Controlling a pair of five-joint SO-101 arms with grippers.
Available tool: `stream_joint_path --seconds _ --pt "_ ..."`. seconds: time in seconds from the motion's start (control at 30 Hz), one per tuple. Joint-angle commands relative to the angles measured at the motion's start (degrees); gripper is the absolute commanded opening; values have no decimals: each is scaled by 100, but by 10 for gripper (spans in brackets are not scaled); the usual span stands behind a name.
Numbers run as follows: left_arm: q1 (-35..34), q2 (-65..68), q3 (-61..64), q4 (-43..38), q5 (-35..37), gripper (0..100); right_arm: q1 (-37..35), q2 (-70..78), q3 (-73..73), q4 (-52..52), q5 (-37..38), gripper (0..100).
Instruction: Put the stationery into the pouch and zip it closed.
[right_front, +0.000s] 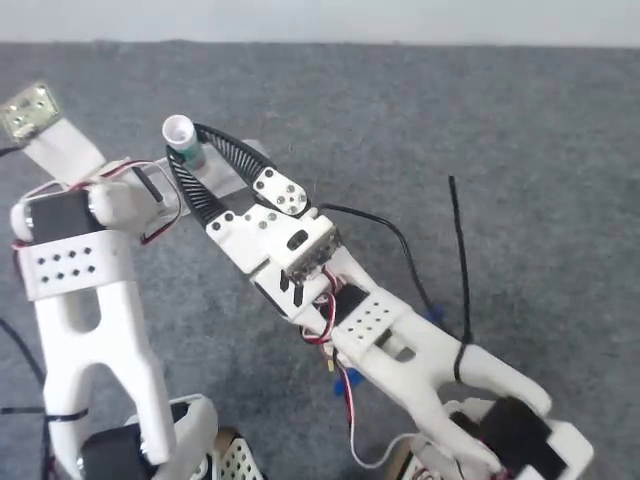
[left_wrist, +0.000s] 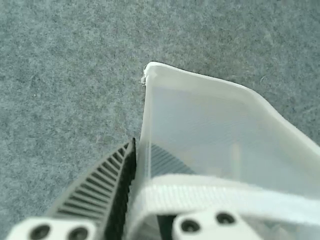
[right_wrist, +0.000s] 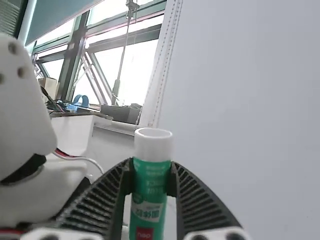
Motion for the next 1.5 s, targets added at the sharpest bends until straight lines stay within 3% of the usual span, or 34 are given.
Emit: stream_joint_path --seconds 0.0,0.33,0.57,0.73,1.17,1.33,1.47 --pt "-53 88 66 -149 18 12 189 57 -35 -233 -26 7" --pt "-53 97 75 -149 18 12 180 -4 220 -4 0 12" --pt "-62 97 75 -149 18 12 163 -145 185 840 -35 195" --pt "-62 97 75 -149 18 12 163 -268 185 875 -44 141" --pt "-79 97 75 -149 9 12 13 -1059 563 927 -44 144" --pt "-79 97 75 -149 9 12 -145 -1481 492 1815 -114 144" --pt "-88 97 75 -149 9 12 -110 -1648 369 2167 -589 144"
